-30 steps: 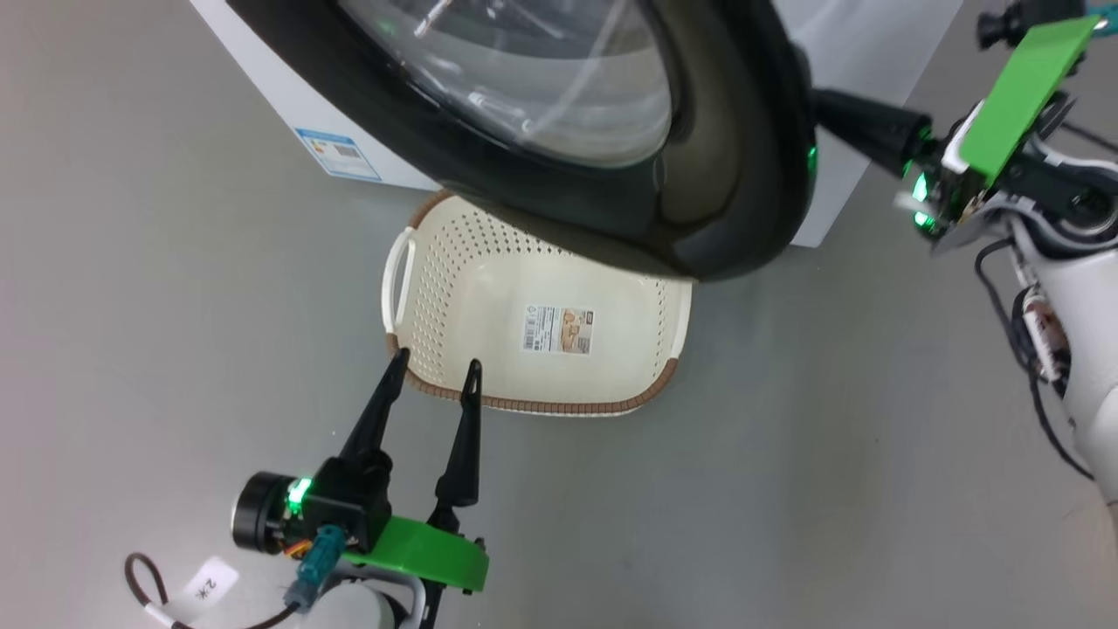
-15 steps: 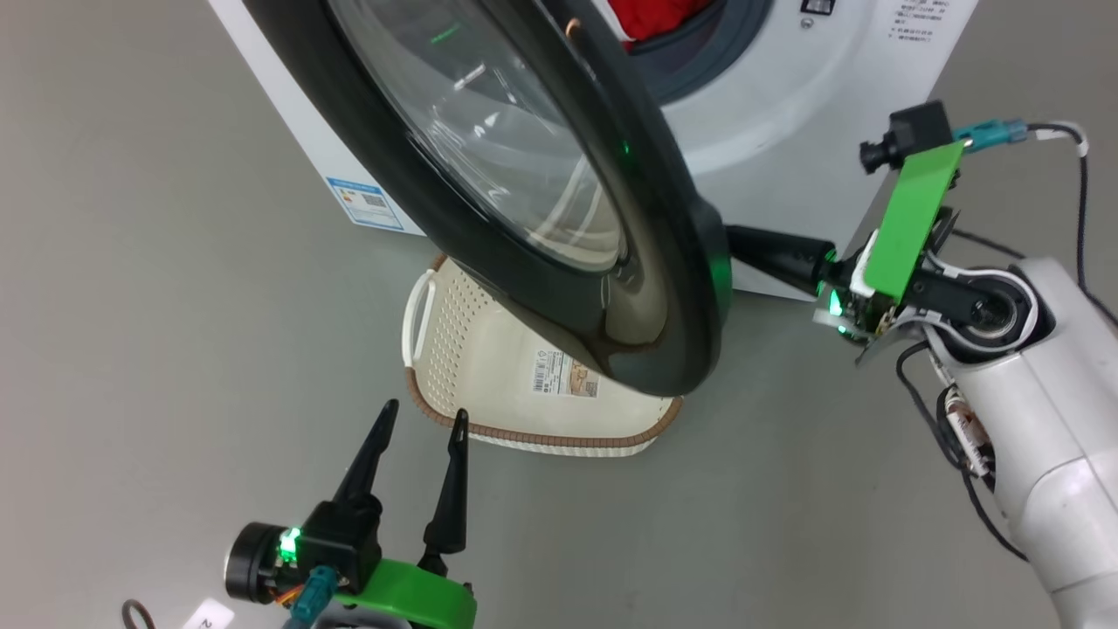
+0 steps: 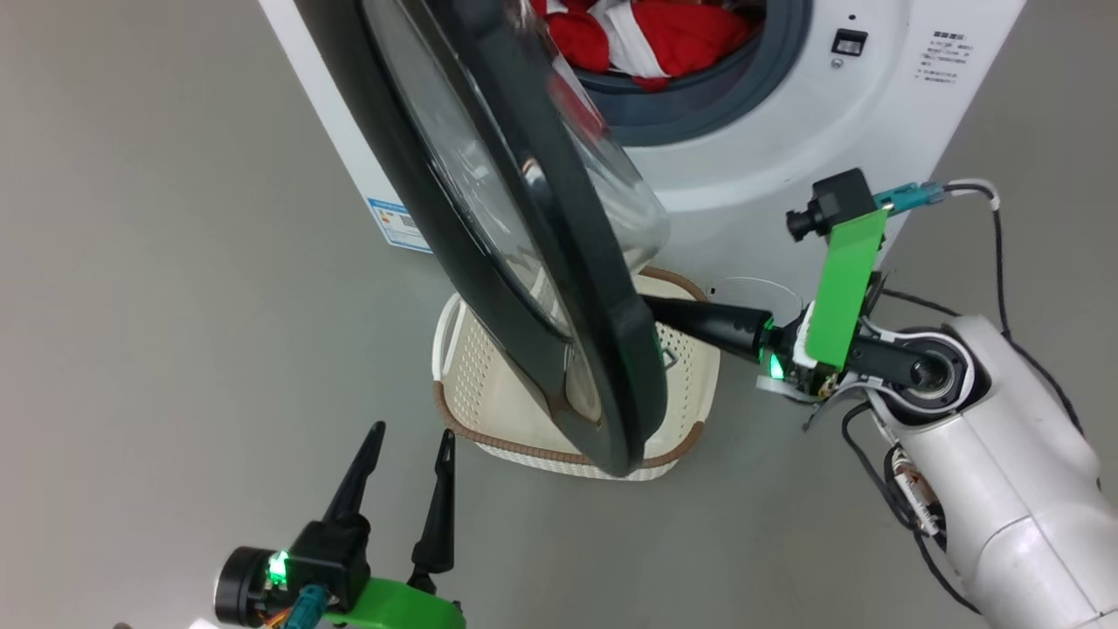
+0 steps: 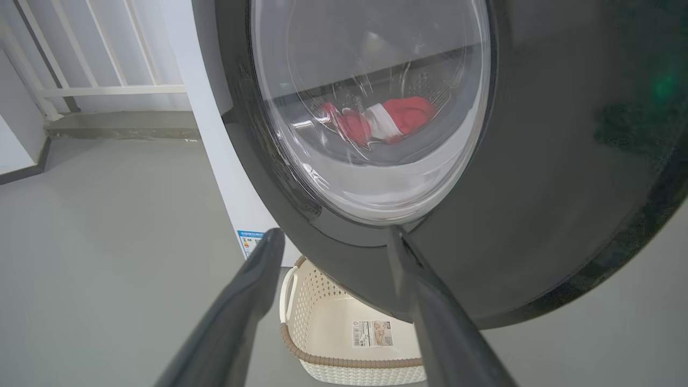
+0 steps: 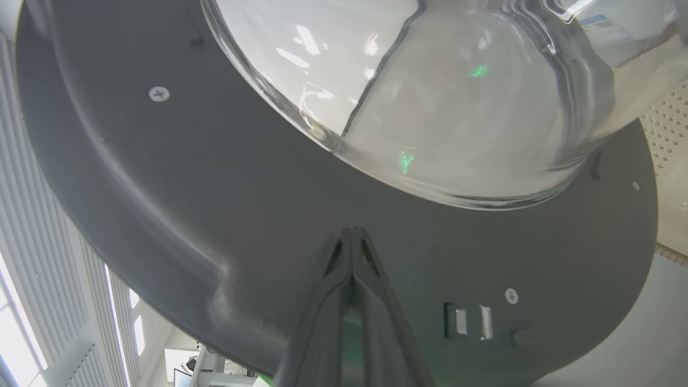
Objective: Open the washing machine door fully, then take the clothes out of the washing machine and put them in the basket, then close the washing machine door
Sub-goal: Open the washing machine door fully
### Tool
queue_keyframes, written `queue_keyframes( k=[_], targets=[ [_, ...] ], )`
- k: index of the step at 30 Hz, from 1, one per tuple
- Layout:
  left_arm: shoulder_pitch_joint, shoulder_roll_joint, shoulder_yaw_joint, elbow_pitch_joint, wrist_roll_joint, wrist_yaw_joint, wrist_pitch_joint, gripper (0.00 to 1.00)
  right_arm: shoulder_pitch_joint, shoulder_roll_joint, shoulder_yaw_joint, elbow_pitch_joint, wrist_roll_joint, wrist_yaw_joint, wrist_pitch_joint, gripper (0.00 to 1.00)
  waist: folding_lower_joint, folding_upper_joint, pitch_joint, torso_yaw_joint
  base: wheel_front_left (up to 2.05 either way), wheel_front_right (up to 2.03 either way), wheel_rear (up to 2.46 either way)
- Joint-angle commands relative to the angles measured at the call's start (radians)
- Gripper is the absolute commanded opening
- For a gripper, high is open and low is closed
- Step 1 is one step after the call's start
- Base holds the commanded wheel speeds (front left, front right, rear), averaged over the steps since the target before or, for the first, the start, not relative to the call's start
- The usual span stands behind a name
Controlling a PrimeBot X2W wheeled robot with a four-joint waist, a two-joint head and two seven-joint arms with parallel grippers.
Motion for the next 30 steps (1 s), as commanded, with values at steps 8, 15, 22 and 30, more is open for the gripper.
queue_keyframes(
  k=[8,15,22,30],
  targets=[
    [0.017,0.015,0.052,-0.025,0.021,-0.004,-0.008,1.0,0.051,0.051,0.029,-0.059,-0.019,0.002,0.018,0.0,0.0,0.0,-0.022,0.045,0.0,0.0,0.0],
    [0.028,0.015,0.065,-0.027,0.024,0.005,-0.008,1.0,0.071,0.069,0.044,-0.071,-0.028,0.002,0.03,0.0,0.0,0.0,-0.026,0.084,0.0,0.0,0.0],
    [0.033,0.015,0.073,-0.03,0.019,0.013,-0.008,1.0,0.082,0.084,0.053,-0.079,-0.039,0.002,0.036,0.0,0.0,0.0,-0.025,0.129,0.0,0.0,0.0],
    [0.039,0.015,0.081,-0.032,0.02,0.016,-0.008,1.0,0.089,0.105,0.06,-0.083,-0.04,0.002,0.043,0.0,0.0,0.0,-0.029,0.154,0.0,0.0,0.0]
  ],
)
